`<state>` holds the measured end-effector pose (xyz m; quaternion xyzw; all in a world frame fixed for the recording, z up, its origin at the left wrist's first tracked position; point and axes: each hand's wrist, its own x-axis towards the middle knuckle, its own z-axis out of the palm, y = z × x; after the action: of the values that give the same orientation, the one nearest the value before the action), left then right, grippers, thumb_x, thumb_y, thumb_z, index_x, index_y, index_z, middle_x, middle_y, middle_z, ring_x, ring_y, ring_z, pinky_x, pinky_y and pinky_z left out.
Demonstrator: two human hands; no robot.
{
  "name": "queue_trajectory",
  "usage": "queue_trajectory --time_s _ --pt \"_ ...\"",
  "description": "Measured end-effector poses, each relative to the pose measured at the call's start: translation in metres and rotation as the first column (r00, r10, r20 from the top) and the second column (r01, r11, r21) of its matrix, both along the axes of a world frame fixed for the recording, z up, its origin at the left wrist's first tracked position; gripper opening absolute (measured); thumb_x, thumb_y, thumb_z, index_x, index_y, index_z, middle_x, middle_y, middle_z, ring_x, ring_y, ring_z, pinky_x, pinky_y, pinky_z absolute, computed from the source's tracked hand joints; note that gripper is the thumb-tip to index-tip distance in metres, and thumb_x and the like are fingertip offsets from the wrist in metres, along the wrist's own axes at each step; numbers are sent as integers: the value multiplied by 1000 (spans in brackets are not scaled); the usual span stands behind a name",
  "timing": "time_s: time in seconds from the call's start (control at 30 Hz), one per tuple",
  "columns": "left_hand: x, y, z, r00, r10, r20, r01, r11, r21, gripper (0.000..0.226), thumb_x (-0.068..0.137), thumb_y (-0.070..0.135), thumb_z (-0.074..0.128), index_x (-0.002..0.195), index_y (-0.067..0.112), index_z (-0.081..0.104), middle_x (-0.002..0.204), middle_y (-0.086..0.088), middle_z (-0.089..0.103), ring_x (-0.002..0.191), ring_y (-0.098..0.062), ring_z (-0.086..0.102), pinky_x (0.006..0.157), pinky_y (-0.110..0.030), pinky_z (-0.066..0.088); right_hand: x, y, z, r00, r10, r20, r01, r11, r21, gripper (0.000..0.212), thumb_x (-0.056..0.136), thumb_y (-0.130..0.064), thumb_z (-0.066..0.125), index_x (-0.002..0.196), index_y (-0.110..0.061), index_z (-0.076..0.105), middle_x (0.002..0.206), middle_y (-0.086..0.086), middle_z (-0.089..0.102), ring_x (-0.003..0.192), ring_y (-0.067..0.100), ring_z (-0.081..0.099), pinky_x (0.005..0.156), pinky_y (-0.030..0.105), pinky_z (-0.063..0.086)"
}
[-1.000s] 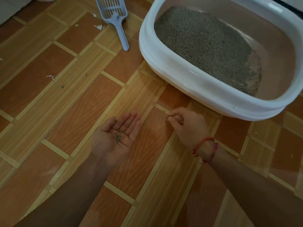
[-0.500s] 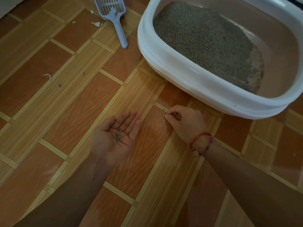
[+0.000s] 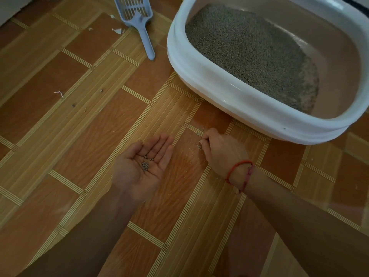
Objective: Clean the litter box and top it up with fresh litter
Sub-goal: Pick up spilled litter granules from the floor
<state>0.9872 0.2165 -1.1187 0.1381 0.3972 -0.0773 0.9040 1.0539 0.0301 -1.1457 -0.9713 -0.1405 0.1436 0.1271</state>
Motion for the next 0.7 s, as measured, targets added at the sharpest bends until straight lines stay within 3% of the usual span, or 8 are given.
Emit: queue_trajectory --time_s 0.17,0.27,0.37,0.43,0.53,0.7 --pt "-1 2 1 1000 3 1 -3 1000 -3 55 104 22 38 77 -6 77 107 -21 74 101 -34 73 84 -47 60 -2 5 13 1000 -17 -8 18 996 83 19 101 -35 39 103 -23 54 68 -8 59 60 13 56 54 33 49" --pt "0 1 1 1000 -9 10 9 1000 3 54 104 22 39 79 -6 77 107 -21 74 101 -34 73 86 -47 59 -11 18 31 1000 -14 -18 18 969 246 16 101 -34 41 97 -24 54 60 -8 54 53 9 51 50 33 43" --pt "-1 -1 0 999 -27 30 27 1000 -4 55 104 23 37 81 -6 76 102 -20 75 97 -32 74 80 -44 62 -28 41 50 998 52 -29 -38 932 362 15 98 -34 44 99 -24 54 69 -7 61 63 14 58 61 40 50" --pt "-2 -1 -2 998 -55 40 56 998 -26 53 104 26 36 86 -5 75 96 -18 75 90 -28 75 75 -39 63 -39 54 56 991 124 -55 -94 919 382 14 98 -34 44 102 -24 53 78 -5 67 72 18 63 67 41 52" --pt "-5 -4 -3 991 -120 62 123 991 -50 49 103 29 34 106 -5 69 106 -16 73 103 -27 72 89 -41 59 -51 67 60 974 213 -72 -171 911 376 18 100 -33 39 106 -21 51 86 2 68 78 24 65 71 45 52" --pt "-4 -5 -1 991 -112 71 116 991 -61 52 104 28 34 88 -1 74 103 -14 75 105 -27 72 85 -41 60 -55 70 59 965 251 -72 -207 903 376 19 100 -34 39 108 -23 51 89 3 67 83 24 64 74 45 52"
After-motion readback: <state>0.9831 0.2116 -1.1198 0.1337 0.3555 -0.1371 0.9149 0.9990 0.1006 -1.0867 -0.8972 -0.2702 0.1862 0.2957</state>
